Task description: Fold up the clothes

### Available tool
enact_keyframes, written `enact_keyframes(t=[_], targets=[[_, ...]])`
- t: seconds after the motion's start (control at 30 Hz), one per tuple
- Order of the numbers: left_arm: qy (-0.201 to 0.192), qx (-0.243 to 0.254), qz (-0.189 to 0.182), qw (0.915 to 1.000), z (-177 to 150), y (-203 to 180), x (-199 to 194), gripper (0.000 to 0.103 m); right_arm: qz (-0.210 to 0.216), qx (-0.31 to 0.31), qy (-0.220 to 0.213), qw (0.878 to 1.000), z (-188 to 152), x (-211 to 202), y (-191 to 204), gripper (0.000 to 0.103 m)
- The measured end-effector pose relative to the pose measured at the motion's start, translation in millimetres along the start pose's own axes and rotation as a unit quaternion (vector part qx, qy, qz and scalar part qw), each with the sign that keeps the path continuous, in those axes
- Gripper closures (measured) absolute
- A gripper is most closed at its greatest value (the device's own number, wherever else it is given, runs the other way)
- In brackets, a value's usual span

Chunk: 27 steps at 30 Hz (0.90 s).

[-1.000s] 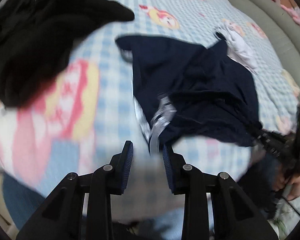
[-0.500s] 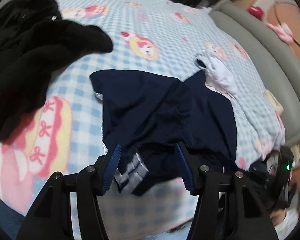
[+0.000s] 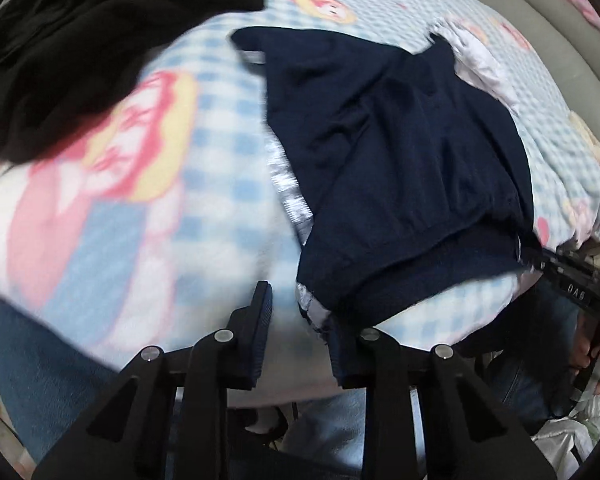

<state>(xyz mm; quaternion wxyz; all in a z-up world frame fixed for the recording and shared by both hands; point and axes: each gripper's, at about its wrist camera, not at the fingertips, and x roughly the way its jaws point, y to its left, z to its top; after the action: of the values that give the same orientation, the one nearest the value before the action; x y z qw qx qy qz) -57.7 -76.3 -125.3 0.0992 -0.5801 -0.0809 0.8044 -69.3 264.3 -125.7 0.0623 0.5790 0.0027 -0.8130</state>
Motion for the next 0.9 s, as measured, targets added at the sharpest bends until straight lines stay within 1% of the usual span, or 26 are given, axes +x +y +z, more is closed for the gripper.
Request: enact_keyframes(t=[0.1, 0.17, 0.23, 0.27, 0.3, 0.33, 0.37, 0.4, 0.43, 0.47, 0.5, 0.57, 0.6, 0.63, 0.67, 0.7, 0.77, 0.8, 0.87, 0.9], targets=[[-0.015, 0.006, -0.036, 0.9992, -4, 4, -11, 0.075, 0.015, -0.002, 0.007, 1.000, -5, -4, -2, 0.068], [-0.031, 0.031, -0.074, 0.9963, -7, 0, -23, 0.074, 0.036, -0.012, 0.003, 0.999, -7, -11, -1, 0.068], [-0.060, 0.053, -0.112, 0.9905, -10, -4, -39, 0.065, 0.072, -0.019, -0.014, 0.997, -9, -24, -1, 0.068], [-0.078, 0.056, -0.122, 0.9879, -10, -4, -47, 0.057, 0.083, -0.018, -0.027, 0.996, -9, -32, -2, 0.068], [-0.097, 0.055, -0.130, 0.9853, -10, -4, -53, 0.056, 0.091, -0.017, -0.040, 0.995, -8, -39, -3, 0.066], [-0.110, 0.040, -0.129, 0.9847, -7, 0, -55, 0.056, 0.097, -0.014, -0.052, 0.994, -6, -45, -4, 0.064], [-0.111, 0.019, -0.122, 0.9862, -2, 5, -51, 0.056, 0.105, -0.007, -0.064, 0.992, -3, -49, -6, 0.062], [-0.111, -0.003, -0.115, 0.9871, 3, 10, -47, 0.059, 0.113, 0.002, -0.076, 0.991, 2, -51, -8, 0.061], [-0.108, -0.022, -0.106, 0.9882, 8, 14, -41, 0.059, 0.117, 0.011, -0.081, 0.990, 6, -49, -10, 0.060], [-0.094, -0.030, -0.092, 0.9909, 13, 16, -31, 0.061, 0.116, 0.019, -0.080, 0.990, 9, -44, -11, 0.060], [-0.075, -0.032, -0.078, 0.9936, 15, 15, -18, 0.067, 0.110, 0.024, -0.069, 0.991, 15, -34, -8, 0.060], [-0.030, -0.026, -0.063, 0.9972, 12, 8, 5, 0.068, 0.089, 0.025, -0.032, 0.995, 25, -6, 2, 0.060], [-0.007, -0.022, -0.061, 0.9979, 8, 4, 14, 0.068, 0.083, 0.023, -0.013, 0.996, 25, 6, 6, 0.060], [0.003, -0.016, -0.060, 0.9981, 3, 1, 18, 0.068, 0.077, 0.019, 0.000, 0.997, 21, 14, 9, 0.060], [0.006, -0.012, -0.060, 0.9981, -4, 1, 19, 0.068, 0.067, 0.013, 0.006, 0.998, 17, 17, 12, 0.060], [0.010, -0.008, -0.059, 0.9982, -11, 1, 21, 0.066, 0.055, 0.006, 0.010, 0.998, 13, 20, 13, 0.061], [0.019, -0.004, -0.063, 0.9978, -24, 3, 25, 0.064, 0.024, -0.006, 0.019, 1.000, 6, 23, 10, 0.061], [0.023, -0.005, -0.068, 0.9974, -29, 5, 26, 0.064, 0.011, -0.005, 0.025, 1.000, 2, 26, 5, 0.058], [0.025, -0.016, -0.081, 0.9963, -32, 11, 23, 0.064, 0.017, 0.018, 0.036, 0.999, -3, 28, -7, 0.054], [0.026, -0.025, -0.090, 0.9953, -29, 15, 20, 0.064, 0.021, 0.030, 0.039, 0.999, -4, 28, -14, 0.054]])
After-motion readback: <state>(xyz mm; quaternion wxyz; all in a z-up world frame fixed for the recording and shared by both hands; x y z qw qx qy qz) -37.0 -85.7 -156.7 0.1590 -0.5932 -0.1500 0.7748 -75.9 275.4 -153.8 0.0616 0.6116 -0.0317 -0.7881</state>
